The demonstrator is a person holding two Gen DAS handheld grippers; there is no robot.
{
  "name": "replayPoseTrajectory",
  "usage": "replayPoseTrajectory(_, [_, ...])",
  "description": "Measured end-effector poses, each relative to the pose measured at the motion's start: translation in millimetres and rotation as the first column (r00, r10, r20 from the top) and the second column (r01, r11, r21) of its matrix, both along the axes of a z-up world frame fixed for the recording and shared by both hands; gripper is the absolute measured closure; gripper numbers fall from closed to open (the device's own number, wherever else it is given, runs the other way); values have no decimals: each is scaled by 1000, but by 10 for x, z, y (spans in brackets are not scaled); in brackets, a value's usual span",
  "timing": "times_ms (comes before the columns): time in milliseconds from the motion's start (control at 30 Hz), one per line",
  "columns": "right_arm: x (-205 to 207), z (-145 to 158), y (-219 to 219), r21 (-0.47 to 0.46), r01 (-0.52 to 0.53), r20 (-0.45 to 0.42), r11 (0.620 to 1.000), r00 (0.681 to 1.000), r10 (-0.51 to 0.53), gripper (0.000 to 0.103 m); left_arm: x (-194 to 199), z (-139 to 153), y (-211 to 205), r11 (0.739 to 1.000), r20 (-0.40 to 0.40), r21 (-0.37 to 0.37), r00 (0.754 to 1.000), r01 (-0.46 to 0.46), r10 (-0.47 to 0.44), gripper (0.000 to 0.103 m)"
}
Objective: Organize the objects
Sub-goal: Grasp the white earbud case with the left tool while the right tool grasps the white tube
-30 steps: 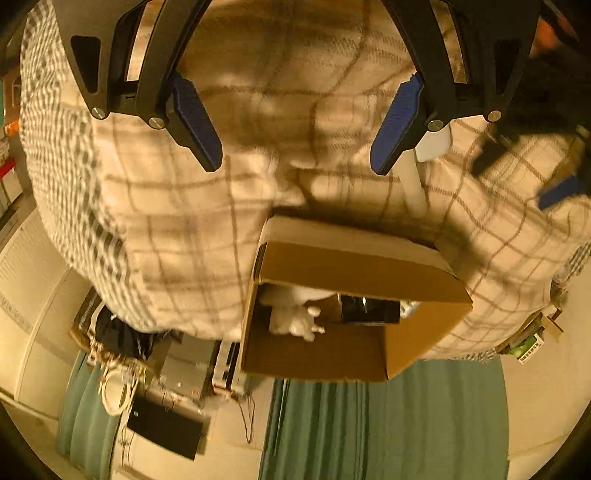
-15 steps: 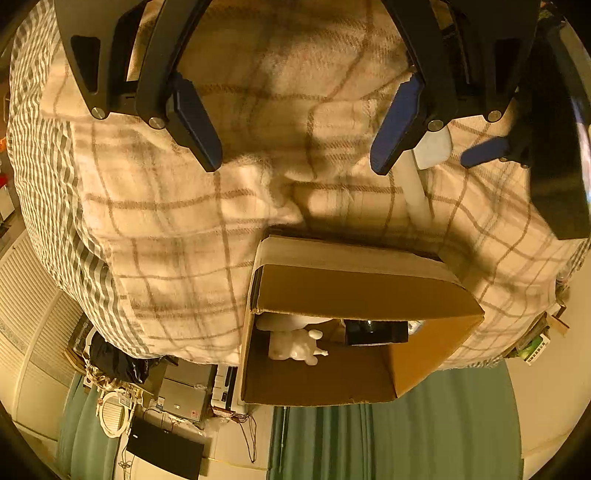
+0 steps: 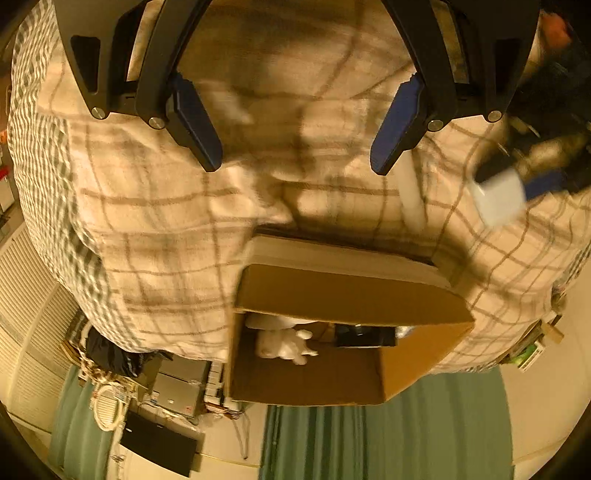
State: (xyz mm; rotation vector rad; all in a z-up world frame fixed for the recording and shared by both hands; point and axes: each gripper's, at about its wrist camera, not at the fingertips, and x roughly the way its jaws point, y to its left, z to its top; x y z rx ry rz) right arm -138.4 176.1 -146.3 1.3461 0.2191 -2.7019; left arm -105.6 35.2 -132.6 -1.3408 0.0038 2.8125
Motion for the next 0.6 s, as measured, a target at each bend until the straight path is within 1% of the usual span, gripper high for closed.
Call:
replayPoseTrajectory(67, [-17, -43, -124, 18, -31, 11, 999, 999, 31, 21, -18, 74, -96, 997, -37, -75, 999, -30, 27, 48])
replayPoseTrajectory(100, [-28, -72, -201, 29, -53, 19, 998, 998, 52, 21, -50, 89, -129, 995, -42, -92, 998, -42, 39, 48])
replayPoseTrajectory(133, [-41, -108, -284, 36, -76, 28, 996, 997, 75, 21, -99, 85, -197, 994, -37, -92, 998, -50, 46, 48])
replayPoseTrajectory(200, [-92, -217, -437, 23, -123, 70, 992, 990, 121, 22, -188, 9, -296, 996, -13, -55, 998, -67, 67, 48])
replayPoseTrajectory(267, [-146, -339, -534, 4, -146, 116, 989, 983, 145, 27, -261, 4, -347, 995, 0, -51, 996, -88, 88, 48])
replayPoseTrajectory(300, [-190, -439, -603, 2, -162, 155, 987, 975, 160, 29, -286, -18, -357, 994, 7, -46, 995, -96, 96, 48])
replayPoseTrajectory(367, [-230, -582, -683, 24, -178, 200, 984, 965, 169, 42, -328, -38, -359, 994, 14, -35, 995, -102, 103, 48])
replayPoseTrajectory(433, [-238, -661, -740, 54, -191, 223, 980, 959, 175, 47, -310, -60, -390, 994, 20, -26, 994, -106, 107, 48])
replayPoseTrajectory(500, [-221, -661, -752, 63, -196, 219, 979, 959, 178, 52, -289, -55, -392, 994, 19, -20, 994, -105, 105, 48])
replayPoseTrajectory(567, [-202, -656, -737, 66, -190, 216, 979, 961, 172, 69, -261, -51, -373, 995, 15, -21, 995, -101, 101, 48])
replayPoseTrajectory(600, [-188, -652, -724, 69, -185, 214, 980, 963, 167, 71, -247, -42, -364, 995, 13, -20, 995, -97, 98, 48])
